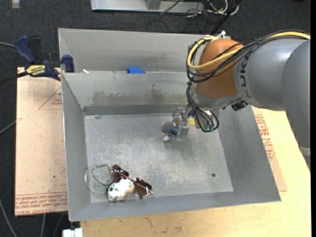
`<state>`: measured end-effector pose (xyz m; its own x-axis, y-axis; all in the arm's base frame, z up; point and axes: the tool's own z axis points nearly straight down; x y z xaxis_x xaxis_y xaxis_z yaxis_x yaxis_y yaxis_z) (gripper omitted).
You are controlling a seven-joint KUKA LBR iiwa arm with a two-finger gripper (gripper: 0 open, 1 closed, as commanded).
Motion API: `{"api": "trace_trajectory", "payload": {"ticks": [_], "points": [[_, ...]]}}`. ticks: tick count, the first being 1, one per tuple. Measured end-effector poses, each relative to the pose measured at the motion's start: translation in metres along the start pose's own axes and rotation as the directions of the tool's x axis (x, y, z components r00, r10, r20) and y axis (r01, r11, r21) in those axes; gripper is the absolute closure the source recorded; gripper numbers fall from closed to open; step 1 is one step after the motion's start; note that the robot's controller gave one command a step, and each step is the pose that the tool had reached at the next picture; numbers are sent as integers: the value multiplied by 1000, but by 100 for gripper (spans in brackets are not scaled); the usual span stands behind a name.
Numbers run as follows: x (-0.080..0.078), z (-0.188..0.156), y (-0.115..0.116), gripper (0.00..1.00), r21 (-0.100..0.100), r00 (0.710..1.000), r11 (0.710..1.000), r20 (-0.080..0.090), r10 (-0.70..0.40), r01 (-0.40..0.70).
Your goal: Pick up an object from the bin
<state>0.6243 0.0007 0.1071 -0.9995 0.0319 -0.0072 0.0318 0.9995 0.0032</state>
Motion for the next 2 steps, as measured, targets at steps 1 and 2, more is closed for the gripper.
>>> {"api": "trace_trajectory", "payload": {"ticks": [1,2], "points": [[0,-11,0,100,0,1000,1000,-2,0,0],[0,-24,0,100,1,1000,1000,-2,0,0]]}}
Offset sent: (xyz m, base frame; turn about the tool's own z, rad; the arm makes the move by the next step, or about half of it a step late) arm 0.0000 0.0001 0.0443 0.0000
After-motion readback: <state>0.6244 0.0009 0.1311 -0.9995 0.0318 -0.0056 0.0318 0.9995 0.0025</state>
